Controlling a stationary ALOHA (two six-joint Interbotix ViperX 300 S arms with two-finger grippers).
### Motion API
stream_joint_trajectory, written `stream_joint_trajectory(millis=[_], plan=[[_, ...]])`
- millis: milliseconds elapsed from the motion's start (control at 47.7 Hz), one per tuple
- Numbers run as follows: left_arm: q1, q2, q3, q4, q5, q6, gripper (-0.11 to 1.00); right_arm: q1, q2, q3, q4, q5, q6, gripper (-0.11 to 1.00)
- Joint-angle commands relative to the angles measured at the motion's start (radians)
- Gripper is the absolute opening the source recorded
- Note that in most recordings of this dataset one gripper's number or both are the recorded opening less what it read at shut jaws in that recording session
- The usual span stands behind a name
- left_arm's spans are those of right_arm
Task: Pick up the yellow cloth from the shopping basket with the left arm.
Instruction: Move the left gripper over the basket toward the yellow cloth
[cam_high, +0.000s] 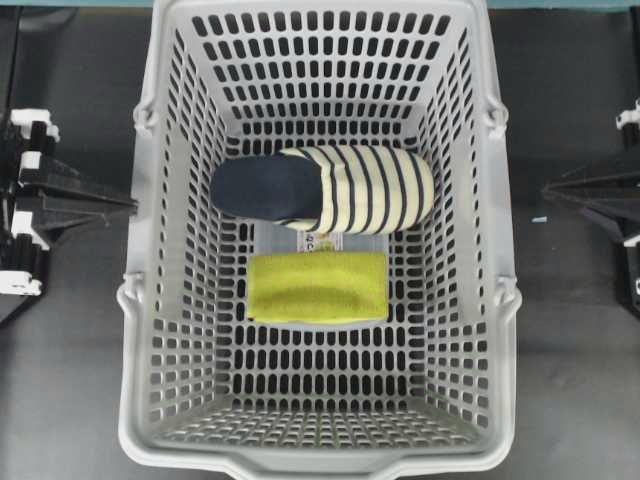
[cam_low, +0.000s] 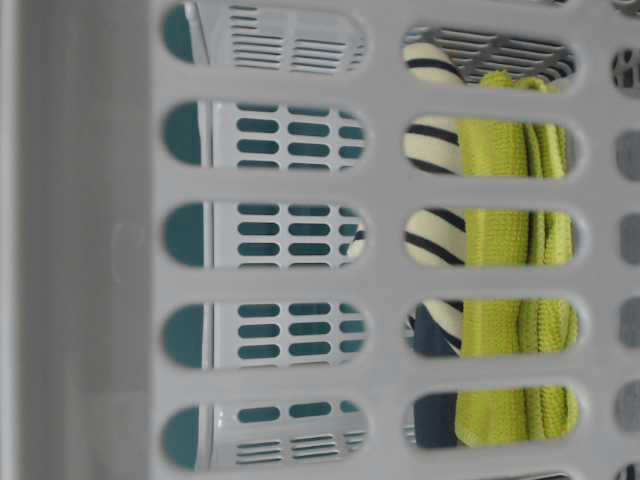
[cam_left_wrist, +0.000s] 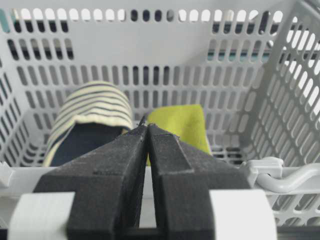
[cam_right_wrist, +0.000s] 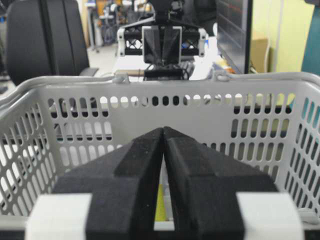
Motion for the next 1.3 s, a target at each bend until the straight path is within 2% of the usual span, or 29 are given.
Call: stream_joint_trajectory(millis=[0, 63, 189, 482, 692, 860, 964, 1174, 1216, 1279], plan=[[0.003, -0.011, -0.071, 0.04, 0.051, -0.048, 0.06, 0.006, 0.012, -0.014, 0.003, -0.005, 0.003, 0.0], [0.006, -0.006, -0.101, 0.04, 0.104, -0.072, 0.01, 0.005, 0.012, -0.011, 0.006, 0.008, 0.003, 0.06], [0.005, 0.021, -0.173, 0.038, 0.207, -0.101, 0.0, 0.003, 0.009, -0.012, 0.005, 0.041, 0.005, 0.0], [0.005, 0.144, -0.387, 0.04, 0.453, -0.086, 0.0, 0.009, 0.003, -0.021, 0.006, 0.1, 0.005, 0.0], [-0.005, 0.284, -0.566, 0.04, 0.65, -0.084, 0.0, 0.008, -0.015, -0.043, 0.006, 0.089, 0.0, 0.0], [-0.015, 0.397, -0.689, 0.04, 0.758, -0.083, 0.0, -0.008, -0.051, -0.051, 0.006, 0.123, -0.006, 0.02], [-0.015, 0.454, -0.739, 0.04, 0.793, -0.081, 0.0, -0.014, -0.058, -0.052, 0.006, 0.163, 0.002, 0.16], [-0.015, 0.558, -0.825, 0.04, 0.894, -0.081, 0.0, -0.015, -0.06, -0.052, 0.011, 0.187, 0.025, 0.66], [-0.015, 0.577, -0.844, 0.04, 0.916, -0.081, 0.0, -0.015, -0.06, -0.052, 0.011, 0.19, 0.026, 0.72], [-0.015, 0.603, -0.871, 0.04, 0.951, -0.08, 0.0, -0.015, -0.06, -0.052, 0.011, 0.192, 0.026, 0.74]])
